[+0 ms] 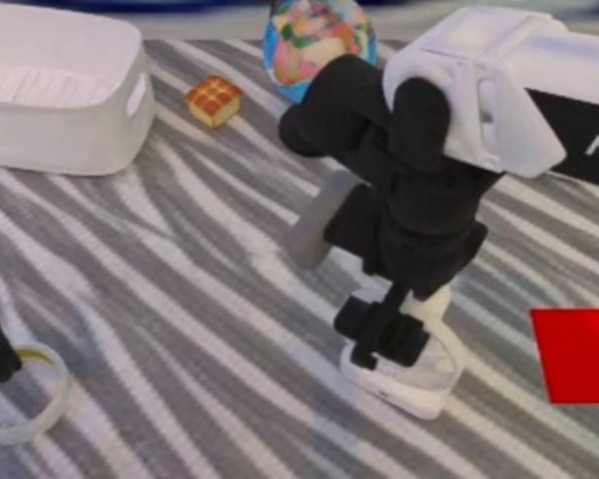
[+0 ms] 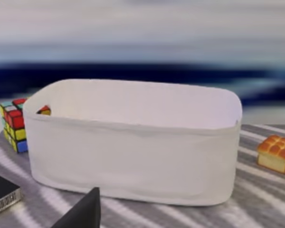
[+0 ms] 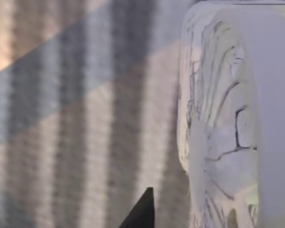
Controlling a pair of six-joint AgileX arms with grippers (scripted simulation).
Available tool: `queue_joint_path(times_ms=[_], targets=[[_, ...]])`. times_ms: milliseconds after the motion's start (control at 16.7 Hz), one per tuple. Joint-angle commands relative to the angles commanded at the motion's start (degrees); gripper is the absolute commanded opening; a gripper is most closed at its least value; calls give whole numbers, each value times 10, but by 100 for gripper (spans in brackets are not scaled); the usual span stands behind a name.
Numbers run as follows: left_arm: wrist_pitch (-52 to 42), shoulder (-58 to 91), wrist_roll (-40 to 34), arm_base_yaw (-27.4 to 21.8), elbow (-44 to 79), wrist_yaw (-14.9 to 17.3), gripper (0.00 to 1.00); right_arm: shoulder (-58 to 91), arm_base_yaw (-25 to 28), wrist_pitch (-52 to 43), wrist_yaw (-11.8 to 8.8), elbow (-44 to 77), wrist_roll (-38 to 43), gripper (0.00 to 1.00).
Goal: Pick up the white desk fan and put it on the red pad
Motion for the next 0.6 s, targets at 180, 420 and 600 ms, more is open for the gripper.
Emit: queue_joint_path(times_ms=[180,420,600], targets=[[0,0,0,0,0,0,100,0,0,0,0,0,0,25],[0,0,0,0,0,0,100,0,0,0,0,0,0,0],[0,0,0,0,0,0,100,0,0,0,0,0,0,0]])
